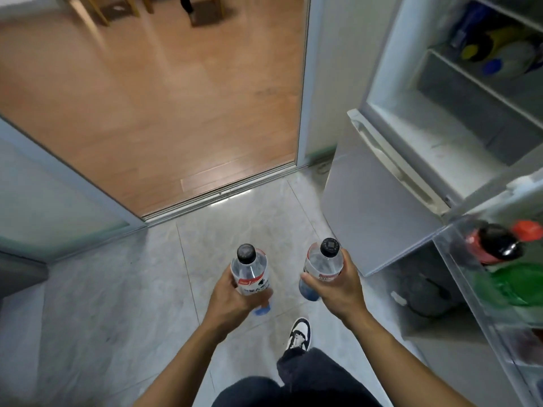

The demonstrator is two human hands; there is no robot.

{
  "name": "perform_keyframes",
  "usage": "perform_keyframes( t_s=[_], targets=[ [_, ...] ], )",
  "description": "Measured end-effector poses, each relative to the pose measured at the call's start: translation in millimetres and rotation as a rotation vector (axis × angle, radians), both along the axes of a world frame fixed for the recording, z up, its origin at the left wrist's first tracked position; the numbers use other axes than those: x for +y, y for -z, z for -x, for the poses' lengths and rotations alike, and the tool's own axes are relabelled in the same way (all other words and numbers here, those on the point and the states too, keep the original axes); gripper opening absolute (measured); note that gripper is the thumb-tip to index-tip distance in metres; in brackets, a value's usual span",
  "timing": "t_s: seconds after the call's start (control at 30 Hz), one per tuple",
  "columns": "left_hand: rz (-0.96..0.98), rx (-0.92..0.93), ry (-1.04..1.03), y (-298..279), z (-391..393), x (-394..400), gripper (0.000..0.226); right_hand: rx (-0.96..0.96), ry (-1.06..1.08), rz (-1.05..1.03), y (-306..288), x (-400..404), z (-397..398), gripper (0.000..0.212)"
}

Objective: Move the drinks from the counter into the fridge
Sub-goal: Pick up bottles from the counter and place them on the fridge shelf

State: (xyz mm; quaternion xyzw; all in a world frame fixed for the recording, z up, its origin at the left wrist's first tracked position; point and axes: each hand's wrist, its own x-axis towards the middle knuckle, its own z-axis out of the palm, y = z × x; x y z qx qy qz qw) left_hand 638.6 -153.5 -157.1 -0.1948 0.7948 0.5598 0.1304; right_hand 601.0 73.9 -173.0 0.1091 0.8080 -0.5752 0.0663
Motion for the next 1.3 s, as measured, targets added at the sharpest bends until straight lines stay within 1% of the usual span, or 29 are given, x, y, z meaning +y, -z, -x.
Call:
perform_keyframes(
  t_s=[0.2,0.37,0.53,0.6,0.73,0.83,0.93,1.0,1.1,1.17,1.3],
  targets=[
    [-0.05,0.055,0.111,-22.0,117.5,13.2,0.053,0.02,0.119,-0.002,-11.5,13.1,96.2,0.064],
    [-0.117,0.053,0.243,-17.3,216.9,21.2,0.054,0.044,0.283,-0.006,-12.0,20.5,154.6,0.061],
    [-0.153,0.102,0.477,-11.1,324.2,41.3,0.047,0.073,0.511,0.002,-25.7,17.1,212.9,0.058],
    [-0.166,0.126,0.598,-16.1,364.9,53.0,0.043,0.093,0.603,-0.01,-35.1,18.6,232.9,0.057],
    [-0.198,0.157,0.78,-34.1,434.3,87.8,0.044,0.157,0.781,-0.033,-59.7,34.1,263.7,0.054],
    [-0.221,0.17,0.89,-47.8,469.4,119.9,0.042,0.188,0.904,-0.037,-76.3,52.8,277.6,0.055],
    [-0.258,0.144,1.033,-58.5,492.3,155.9,0.035,0.244,1.014,-0.082,-84.7,75.9,286.1,0.054],
    [-0.27,0.145,1.085,-62.0,504.9,183.2,0.036,0.259,1.068,-0.103,-89.4,94.3,292.1,0.057],
    [-0.28,0.146,1.096,-65.5,518.9,221.9,0.042,0.272,1.129,-0.086,-89.8,125.8,301.6,0.063],
    [-0.247,0.154,1.076,-70.3,526.1,240.9,0.047,0.248,1.167,-0.082,-90.5,145.5,310.2,0.063],
    [-0.175,0.159,1.026,-71.9,545.1,270.9,0.059,0.185,1.19,-0.08,-88.1,176.5,329.9,0.07]
  ],
)
